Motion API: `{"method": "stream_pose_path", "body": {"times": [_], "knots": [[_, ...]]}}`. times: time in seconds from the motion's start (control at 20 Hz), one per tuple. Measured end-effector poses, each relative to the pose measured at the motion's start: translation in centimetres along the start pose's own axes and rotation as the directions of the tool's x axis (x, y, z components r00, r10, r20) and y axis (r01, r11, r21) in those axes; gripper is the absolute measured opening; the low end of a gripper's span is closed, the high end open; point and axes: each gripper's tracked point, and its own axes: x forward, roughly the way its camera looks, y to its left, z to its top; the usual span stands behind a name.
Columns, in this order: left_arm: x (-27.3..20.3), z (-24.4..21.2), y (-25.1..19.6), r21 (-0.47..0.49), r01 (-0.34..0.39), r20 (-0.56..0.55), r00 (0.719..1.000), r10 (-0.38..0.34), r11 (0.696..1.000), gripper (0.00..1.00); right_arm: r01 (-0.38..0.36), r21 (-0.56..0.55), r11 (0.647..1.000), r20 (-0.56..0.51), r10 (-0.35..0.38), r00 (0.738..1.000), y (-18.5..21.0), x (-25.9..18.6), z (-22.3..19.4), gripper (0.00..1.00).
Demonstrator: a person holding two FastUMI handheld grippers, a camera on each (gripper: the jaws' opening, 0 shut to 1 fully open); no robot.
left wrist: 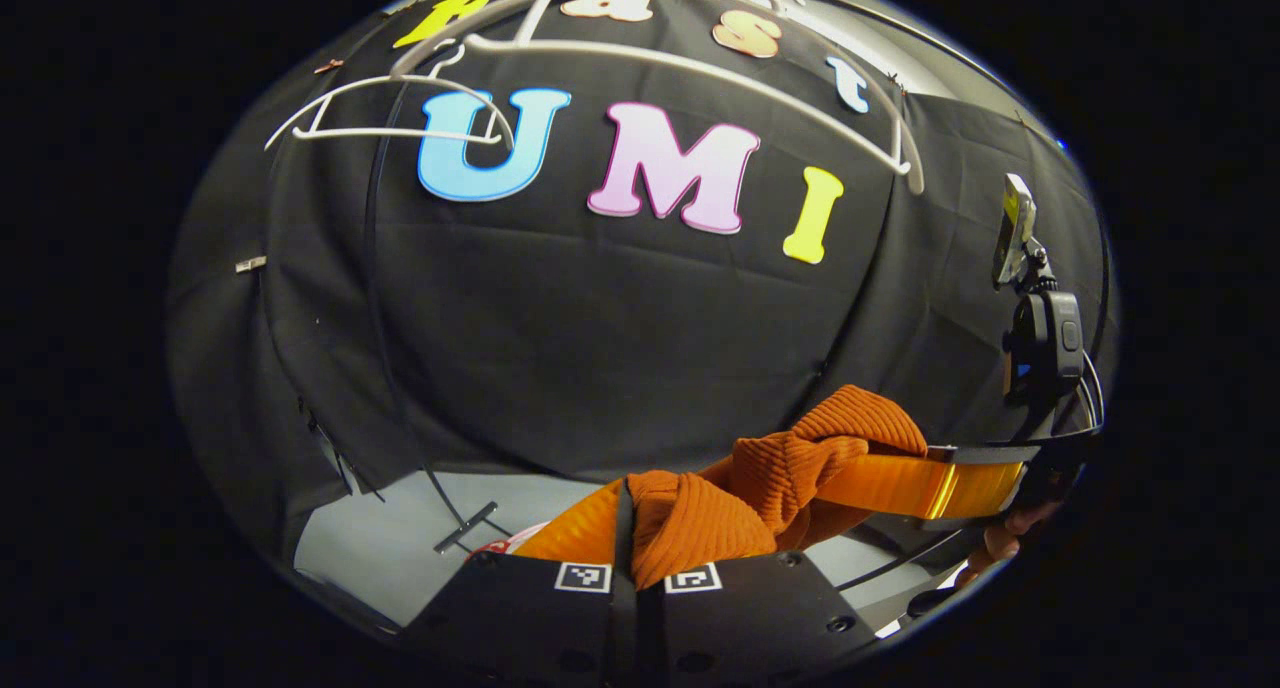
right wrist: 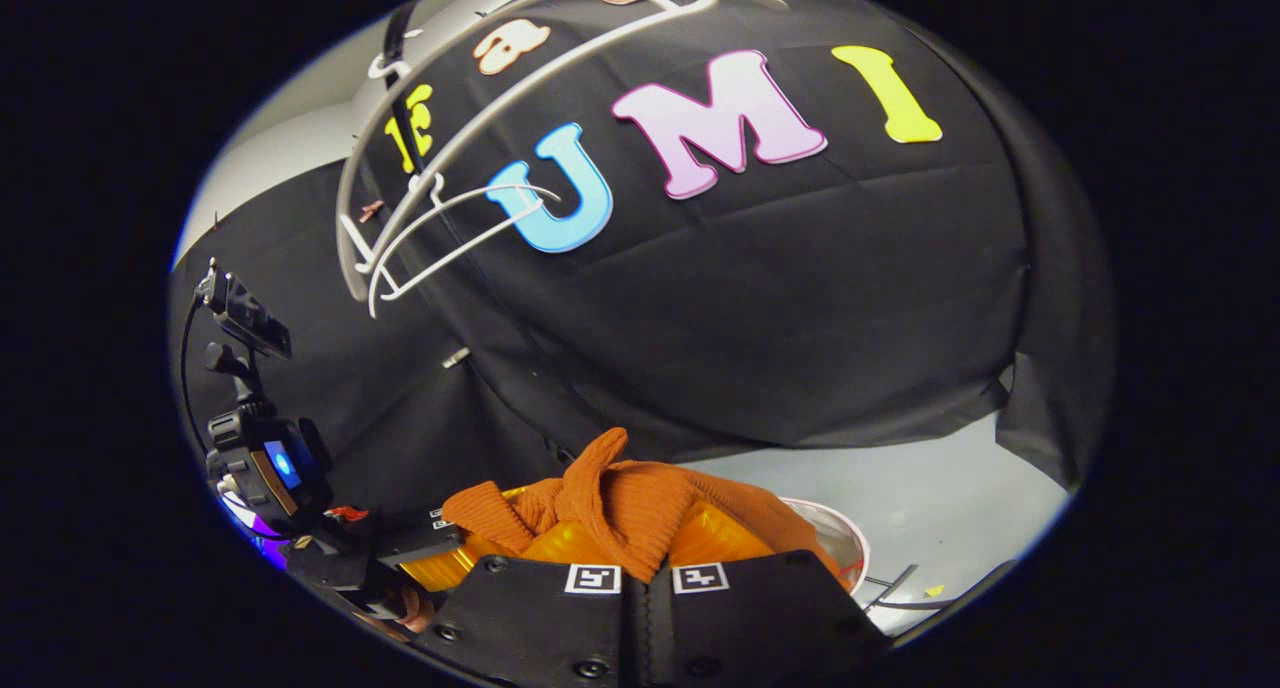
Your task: Grasp the clothes on the hanger with both hands and then place them into the laundry hamper below.
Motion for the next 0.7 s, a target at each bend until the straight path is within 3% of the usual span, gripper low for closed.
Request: {"method": "stream_pose_path", "body": {"times": [0.2,0.4,0.65,0.7], "knots": [[2.6,-4.9,2.2,0.001,-0.052,-0.121,0.991,0.051,0.999,0.07,0.110,-0.057,0.992,-0.124,-0.116,0.985,-4.5,2.2,-4.7,0.04],[5.8,-9.4,3.8,0.012,-0.104,-0.249,0.963,0.104,0.994,0.07,0.200,-0.150,0.968,-0.227,-0.230,0.946,-8.1,3.7,-8.6,0.05],[7.0,-14.5,4.3,0.060,-0.120,-0.389,0.911,0.134,0.991,0.07,0.220,-0.217,0.951,-0.355,-0.287,0.890,-10.8,4.3,-13.3,0.06],[7.0,-15.3,4.1,0.063,-0.102,-0.415,0.902,0.120,0.993,0.09,0.226,-0.223,0.948,-0.369,-0.297,0.881,-11.1,4.7,-13.6,0.11]]}}
